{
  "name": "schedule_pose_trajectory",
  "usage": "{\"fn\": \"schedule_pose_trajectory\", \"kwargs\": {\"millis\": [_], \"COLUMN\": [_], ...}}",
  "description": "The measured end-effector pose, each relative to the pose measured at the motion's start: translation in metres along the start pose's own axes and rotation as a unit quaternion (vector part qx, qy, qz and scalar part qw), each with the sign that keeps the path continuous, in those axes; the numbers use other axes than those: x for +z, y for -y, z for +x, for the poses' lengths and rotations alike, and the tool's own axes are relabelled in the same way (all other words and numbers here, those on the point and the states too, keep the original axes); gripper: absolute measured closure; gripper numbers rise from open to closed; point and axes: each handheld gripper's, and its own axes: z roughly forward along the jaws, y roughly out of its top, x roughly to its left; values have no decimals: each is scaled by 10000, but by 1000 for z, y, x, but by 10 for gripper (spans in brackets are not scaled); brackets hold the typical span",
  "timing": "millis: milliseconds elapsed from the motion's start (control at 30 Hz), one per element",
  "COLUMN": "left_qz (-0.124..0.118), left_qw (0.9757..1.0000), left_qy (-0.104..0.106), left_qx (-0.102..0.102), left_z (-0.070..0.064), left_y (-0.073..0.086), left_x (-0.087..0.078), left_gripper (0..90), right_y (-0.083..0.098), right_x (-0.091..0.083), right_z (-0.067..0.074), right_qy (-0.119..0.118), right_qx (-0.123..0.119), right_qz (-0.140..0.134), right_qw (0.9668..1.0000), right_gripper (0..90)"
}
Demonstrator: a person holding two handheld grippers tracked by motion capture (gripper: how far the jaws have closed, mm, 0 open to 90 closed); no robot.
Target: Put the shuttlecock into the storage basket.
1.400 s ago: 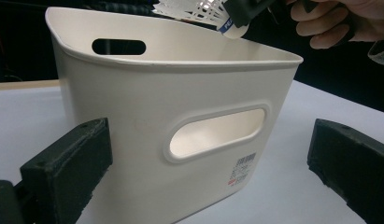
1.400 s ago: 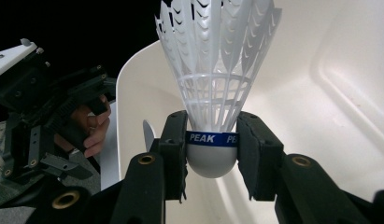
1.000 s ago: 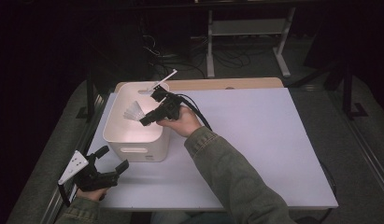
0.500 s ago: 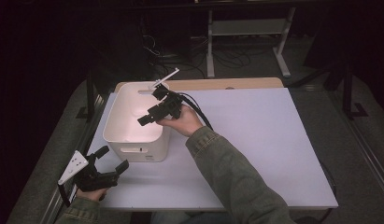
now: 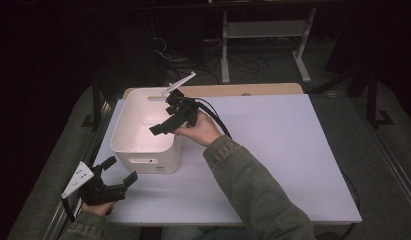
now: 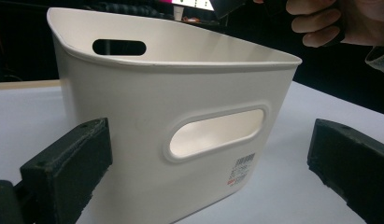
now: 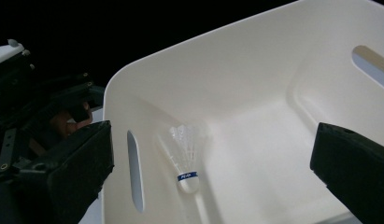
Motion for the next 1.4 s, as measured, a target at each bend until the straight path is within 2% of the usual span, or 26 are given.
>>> {"fn": "schedule_pose_trajectory", "kwargs": {"millis": [33, 100, 200, 267, 533, 667, 933, 1400], "left_qz": [9, 5, 1, -4, 2, -25, -61, -57], "left_qw": [10000, 10000, 10000, 10000, 10000, 10000, 10000, 10000], "left_qy": [-1, 1, 3, 0, 2, -1, 7, 9], "left_qx": [15, 31, 24, 14, 23, 45, 44, 53], "left_z": [0, 0, 0, 0, -1, -1, -1, -1], "left_y": [0, 0, 0, 0, 0, 0, 0, 0], "left_x": [0, 0, 0, 0, -1, -1, 0, 0], "left_gripper": [0, 0, 0, 0, 0, 0, 0, 0], "right_y": [1, 2, 4, 6, 17, 21, 29, 40], "right_x": [-2, -6, -12, -16, -28, -37, -50, -66], "right_z": [0, -3, -3, -4, -7, -10, -15, -17], "right_qy": [-45, -12, -9, 21, -35, 95, 114, 131], "right_qx": [64, 29, 164, 108, 131, 103, 120, 171], "right_qz": [-41, -47, -121, -118, -311, -358, -558, -622], "right_qw": [10000, 10000, 9998, 9999, 9994, 9993, 9983, 9978], "right_gripper": [0, 0, 0, 0, 0, 0, 0, 0]}}
